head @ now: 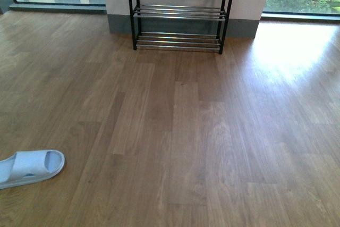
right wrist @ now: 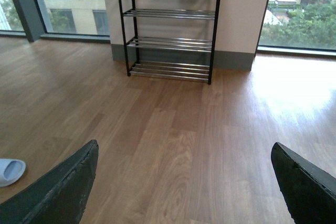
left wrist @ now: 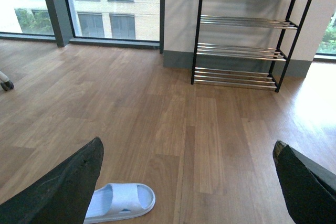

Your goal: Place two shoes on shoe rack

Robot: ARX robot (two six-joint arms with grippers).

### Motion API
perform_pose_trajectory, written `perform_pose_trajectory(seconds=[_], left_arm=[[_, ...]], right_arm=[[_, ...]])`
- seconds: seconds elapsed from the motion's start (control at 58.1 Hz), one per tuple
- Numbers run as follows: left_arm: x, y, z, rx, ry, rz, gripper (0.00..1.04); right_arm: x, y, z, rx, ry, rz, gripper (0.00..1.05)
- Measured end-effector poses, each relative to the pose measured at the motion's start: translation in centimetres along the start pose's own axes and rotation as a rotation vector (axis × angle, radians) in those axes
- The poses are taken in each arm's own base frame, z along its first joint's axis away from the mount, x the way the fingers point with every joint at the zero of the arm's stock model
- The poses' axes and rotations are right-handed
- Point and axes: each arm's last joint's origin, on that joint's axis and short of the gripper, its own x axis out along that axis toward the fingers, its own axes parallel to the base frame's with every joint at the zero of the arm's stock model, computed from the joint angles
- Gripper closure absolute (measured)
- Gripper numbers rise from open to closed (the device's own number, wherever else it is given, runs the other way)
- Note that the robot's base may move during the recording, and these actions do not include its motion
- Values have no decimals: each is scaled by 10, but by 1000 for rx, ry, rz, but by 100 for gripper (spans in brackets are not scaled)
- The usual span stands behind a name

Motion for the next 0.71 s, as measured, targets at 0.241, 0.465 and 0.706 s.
perform_pose_trajectory(seconds=[0.241, 0.465, 0.706], left_arm=[[0, 0, 0, 0, 0, 0, 9], [0, 0, 0, 0, 0, 0, 9], [0, 0, 0, 0, 0, 0, 9]], right_arm=[[0, 0, 0, 0, 0, 0, 9], [0, 0, 0, 0, 0, 0, 9], [0, 0, 0, 0, 0, -2, 9]])
